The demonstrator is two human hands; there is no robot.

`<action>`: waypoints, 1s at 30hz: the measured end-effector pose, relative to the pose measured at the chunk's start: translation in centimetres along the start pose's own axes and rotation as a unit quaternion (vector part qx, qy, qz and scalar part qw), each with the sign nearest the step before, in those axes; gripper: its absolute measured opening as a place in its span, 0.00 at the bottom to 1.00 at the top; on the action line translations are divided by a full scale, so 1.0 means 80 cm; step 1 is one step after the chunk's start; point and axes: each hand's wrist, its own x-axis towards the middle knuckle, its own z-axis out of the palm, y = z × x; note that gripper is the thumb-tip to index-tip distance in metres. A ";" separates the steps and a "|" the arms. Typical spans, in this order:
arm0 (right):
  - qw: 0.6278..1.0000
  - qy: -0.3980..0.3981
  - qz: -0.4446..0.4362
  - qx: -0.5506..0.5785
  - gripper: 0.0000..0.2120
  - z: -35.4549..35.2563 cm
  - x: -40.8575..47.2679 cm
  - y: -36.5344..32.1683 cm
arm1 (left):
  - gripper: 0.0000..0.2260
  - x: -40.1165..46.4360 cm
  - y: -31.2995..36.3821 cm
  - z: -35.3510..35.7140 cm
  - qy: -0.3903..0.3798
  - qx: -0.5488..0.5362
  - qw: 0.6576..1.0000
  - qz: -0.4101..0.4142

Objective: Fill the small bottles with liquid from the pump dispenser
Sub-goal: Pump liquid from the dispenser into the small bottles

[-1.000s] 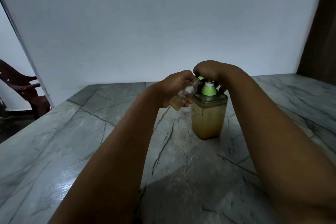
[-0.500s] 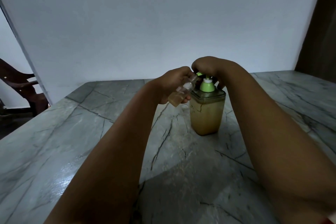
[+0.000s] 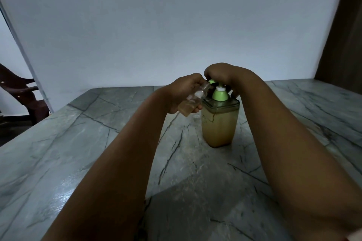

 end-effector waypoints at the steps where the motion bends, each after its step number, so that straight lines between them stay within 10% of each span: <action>1: 1.000 -0.001 -0.002 -0.001 0.14 0.001 -0.001 0.000 | 0.14 0.000 0.000 0.000 0.000 -0.002 1.000 0.002; 30: 0.999 0.004 0.017 0.033 0.08 -0.004 0.000 -0.001 | 0.13 -0.003 0.001 0.001 -0.010 -0.008 1.000 0.008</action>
